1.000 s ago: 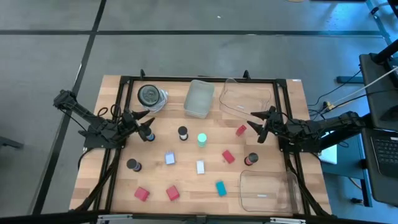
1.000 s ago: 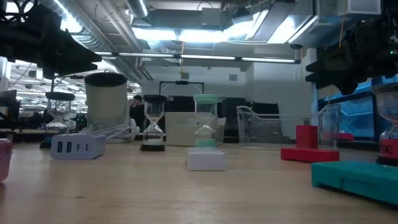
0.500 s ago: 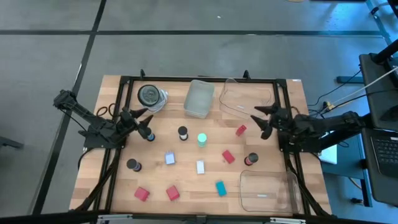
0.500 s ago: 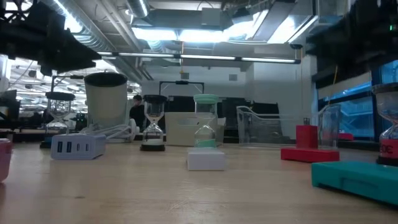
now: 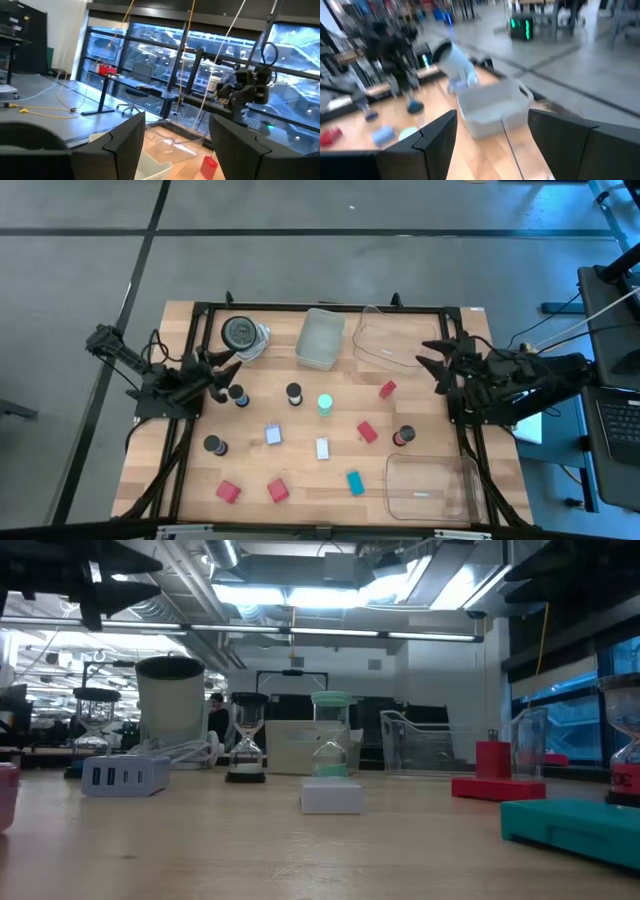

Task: Pick & Place Office items
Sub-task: Put the top right red charger adapter into the top transparent bin

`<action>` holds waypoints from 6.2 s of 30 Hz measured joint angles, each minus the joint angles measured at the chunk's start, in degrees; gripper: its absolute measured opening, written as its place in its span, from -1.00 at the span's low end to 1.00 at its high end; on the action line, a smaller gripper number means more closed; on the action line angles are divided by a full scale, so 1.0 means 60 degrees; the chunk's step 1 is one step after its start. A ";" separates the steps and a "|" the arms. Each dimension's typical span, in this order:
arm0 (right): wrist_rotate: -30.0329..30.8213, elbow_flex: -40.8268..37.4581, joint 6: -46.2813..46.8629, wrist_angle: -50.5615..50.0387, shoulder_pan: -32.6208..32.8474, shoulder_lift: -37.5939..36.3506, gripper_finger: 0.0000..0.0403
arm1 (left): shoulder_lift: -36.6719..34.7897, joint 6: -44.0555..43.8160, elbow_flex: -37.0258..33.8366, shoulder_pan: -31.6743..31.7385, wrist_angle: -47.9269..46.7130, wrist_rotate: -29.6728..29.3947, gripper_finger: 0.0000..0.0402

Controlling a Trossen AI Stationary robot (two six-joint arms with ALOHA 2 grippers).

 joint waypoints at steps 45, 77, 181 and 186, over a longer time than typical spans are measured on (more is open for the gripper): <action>-0.5399 0.2463 -0.6267 -0.2387 -0.2017 0.9633 0.24 | -0.0003 -0.0084 0.0240 -0.0002 -0.0186 0.0072 0.08; -0.4392 0.2452 -0.8320 -0.2425 -0.2350 1.1210 -0.10 | -0.0001 -0.0081 0.0240 -0.0001 -0.0591 -0.0911 0.08; -0.5153 0.4605 -0.1752 -0.2471 -0.7839 1.2635 -0.29 | -0.0003 0.0826 0.0240 -0.0001 -0.0799 -0.0944 0.08; -0.5155 0.4605 -0.1752 -0.2467 -0.7839 1.2635 -0.28 | -0.0003 0.0823 0.0240 -0.0003 -0.0799 -0.0944 0.08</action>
